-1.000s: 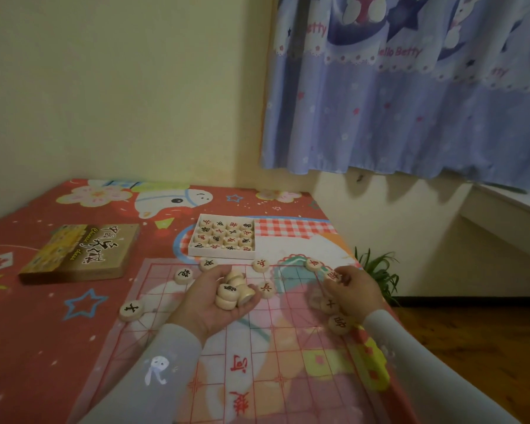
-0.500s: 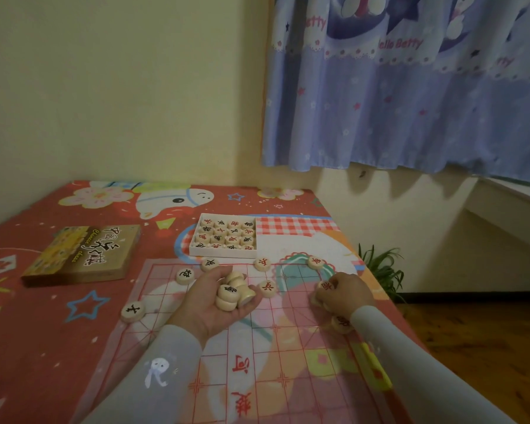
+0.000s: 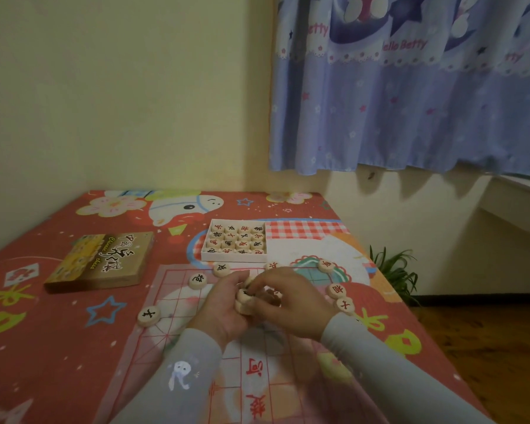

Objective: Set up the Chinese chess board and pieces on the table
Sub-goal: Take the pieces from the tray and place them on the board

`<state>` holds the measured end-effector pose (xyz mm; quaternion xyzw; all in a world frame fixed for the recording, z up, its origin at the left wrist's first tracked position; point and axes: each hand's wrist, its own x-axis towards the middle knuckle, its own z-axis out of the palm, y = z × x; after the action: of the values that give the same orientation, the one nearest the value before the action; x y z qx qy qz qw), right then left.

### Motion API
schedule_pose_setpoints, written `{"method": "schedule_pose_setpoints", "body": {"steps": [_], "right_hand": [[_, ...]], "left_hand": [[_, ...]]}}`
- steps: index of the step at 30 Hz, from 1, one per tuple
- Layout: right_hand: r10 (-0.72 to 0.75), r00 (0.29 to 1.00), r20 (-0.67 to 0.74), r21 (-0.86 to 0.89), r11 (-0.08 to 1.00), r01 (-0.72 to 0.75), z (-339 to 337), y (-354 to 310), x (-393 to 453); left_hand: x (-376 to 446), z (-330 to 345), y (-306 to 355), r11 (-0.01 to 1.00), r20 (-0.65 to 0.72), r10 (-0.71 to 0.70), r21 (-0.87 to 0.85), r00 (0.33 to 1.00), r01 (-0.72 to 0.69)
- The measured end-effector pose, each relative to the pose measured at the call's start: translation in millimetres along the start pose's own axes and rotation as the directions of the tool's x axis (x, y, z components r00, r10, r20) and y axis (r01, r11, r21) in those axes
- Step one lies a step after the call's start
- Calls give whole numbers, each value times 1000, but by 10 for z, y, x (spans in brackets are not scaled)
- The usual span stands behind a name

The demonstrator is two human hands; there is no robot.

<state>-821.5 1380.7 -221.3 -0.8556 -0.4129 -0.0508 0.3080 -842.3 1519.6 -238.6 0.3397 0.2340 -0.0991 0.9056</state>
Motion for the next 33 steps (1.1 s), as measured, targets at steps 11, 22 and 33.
{"method": "schedule_pose_setpoints", "body": {"steps": [11,22,33], "right_hand": [[28,999,32,161,986,-33,221,-232,146],[204,977,-57,462,873,-155,590,-358,617],[164,968,193,81,980,-182,1275,-588,1195]], "left_hand": [[-179,-216,153,999,-13,32,-23,999,-33],[-621,-991,964,939,-154,230,-226,961,-260],[-1006,-1592,1270,888,-251,323,-252,912,-384]]}}
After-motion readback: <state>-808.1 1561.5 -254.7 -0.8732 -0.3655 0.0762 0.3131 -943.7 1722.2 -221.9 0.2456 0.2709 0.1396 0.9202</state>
